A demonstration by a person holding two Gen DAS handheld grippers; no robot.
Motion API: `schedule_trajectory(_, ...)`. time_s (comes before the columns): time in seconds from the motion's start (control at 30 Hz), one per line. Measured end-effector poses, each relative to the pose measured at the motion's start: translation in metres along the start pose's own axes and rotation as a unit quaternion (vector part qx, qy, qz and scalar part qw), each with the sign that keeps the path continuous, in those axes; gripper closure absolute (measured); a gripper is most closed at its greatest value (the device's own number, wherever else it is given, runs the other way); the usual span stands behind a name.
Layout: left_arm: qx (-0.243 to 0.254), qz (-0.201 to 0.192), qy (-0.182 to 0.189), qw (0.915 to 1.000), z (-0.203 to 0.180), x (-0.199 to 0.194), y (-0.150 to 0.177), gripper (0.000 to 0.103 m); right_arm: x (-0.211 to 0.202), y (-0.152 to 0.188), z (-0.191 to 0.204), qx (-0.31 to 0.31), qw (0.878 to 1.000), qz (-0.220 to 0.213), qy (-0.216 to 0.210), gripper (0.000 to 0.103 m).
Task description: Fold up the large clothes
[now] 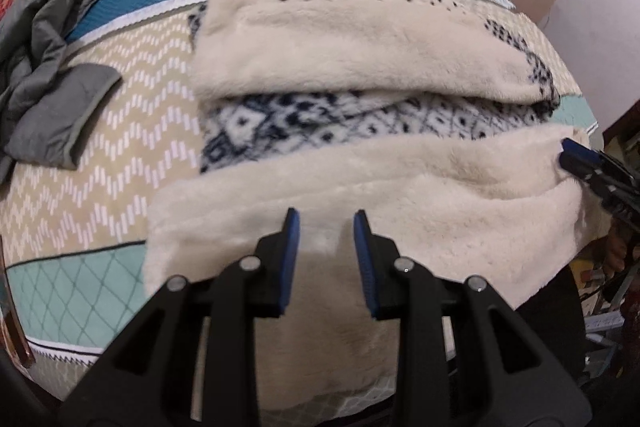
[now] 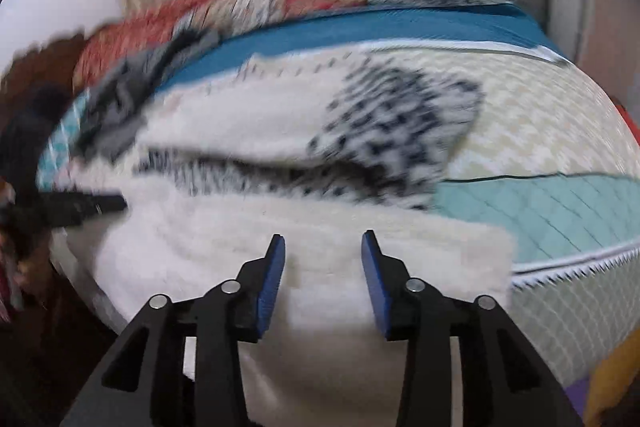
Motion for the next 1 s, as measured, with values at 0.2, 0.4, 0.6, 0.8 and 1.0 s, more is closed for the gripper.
schedule_trajectory(0.2, -0.001, 0.016, -0.022, 0.9996, 0.001, 0.016, 0.008, 0.075, 0.009, 0.002, 0.009, -0.032, 0.999, 0.011, 0.023, 0.018)
schedule_trajectory(0.4, -0.010, -0.003, -0.039, 0.9992, 0.004, 0.007, -0.003, 0.075, -0.013, -0.034, 0.005, 0.003, 0.999, -0.052, 0.013, 0.016)
schedule_trajectory(0.6, -0.030, 0.003, -0.046, 0.9985, 0.013, 0.022, -0.004, 0.075, 0.042, -0.026, -0.018, 0.056, 0.998, 0.012, 0.024, 0.016)
schedule_trajectory(0.8, -0.031, 0.001, -0.052, 0.9982, 0.011, 0.023, -0.004, 0.075, 0.034, -0.027, -0.019, 0.069, 0.997, -0.007, 0.019, 0.021)
schedule_trajectory(1.0, -0.037, 0.001, -0.049, 0.9981, 0.012, 0.021, -0.003, 0.075, -0.007, -0.026, -0.021, 0.071, 0.996, -0.046, 0.006, 0.032)
Point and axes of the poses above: each gripper's, at about its wrist camera, not at the fingertips, and x roughly the way its jaws point, z to its left, y to its underside, the point moved 7 cm from there along x, roughly the way its jaws point, and after that the axes turned 1 degree about z, right-handed, at the moved point
